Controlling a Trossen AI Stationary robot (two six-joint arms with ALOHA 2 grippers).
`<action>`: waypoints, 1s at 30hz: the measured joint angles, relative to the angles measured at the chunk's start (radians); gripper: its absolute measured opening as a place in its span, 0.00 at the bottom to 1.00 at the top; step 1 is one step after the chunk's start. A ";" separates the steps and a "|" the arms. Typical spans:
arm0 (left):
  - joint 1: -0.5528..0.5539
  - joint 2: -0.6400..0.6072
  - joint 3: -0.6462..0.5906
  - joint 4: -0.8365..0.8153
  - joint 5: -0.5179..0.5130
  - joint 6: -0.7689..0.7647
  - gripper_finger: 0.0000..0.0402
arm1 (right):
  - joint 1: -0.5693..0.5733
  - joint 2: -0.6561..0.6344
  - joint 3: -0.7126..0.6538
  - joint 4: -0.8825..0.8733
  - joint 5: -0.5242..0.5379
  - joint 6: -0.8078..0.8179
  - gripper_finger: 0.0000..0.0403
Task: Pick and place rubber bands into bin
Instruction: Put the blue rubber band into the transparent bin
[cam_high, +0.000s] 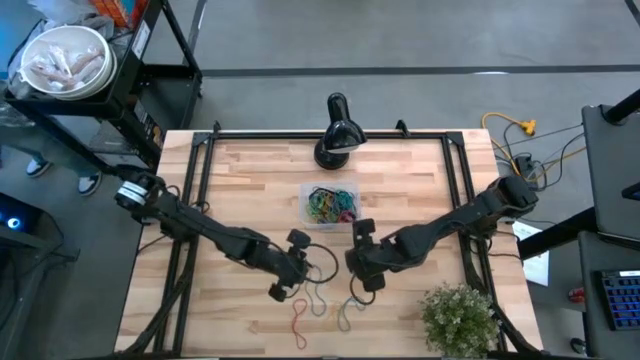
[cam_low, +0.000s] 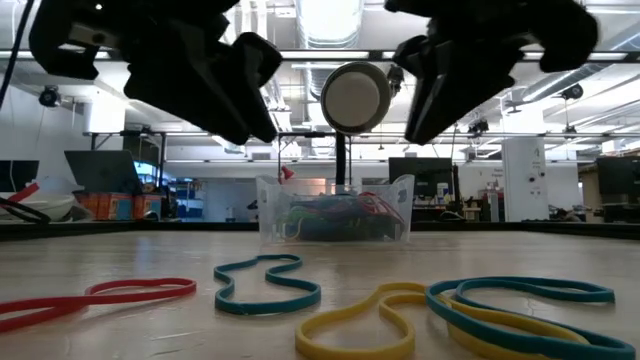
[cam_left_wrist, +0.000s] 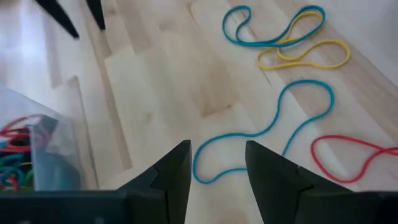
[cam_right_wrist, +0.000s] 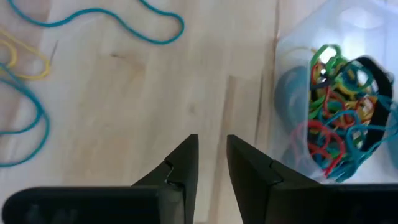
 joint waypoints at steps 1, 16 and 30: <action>0.006 0.011 0.012 -0.011 0.013 -0.007 0.34 | 0.007 -0.005 -0.013 0.006 0.001 0.014 0.19; 0.078 0.133 0.092 -0.088 0.087 -0.086 0.34 | 0.091 -0.172 -0.296 0.321 0.006 0.108 0.17; 0.136 0.227 0.132 -0.086 0.162 -0.154 0.34 | 0.092 -0.313 -0.424 0.419 0.004 0.139 0.17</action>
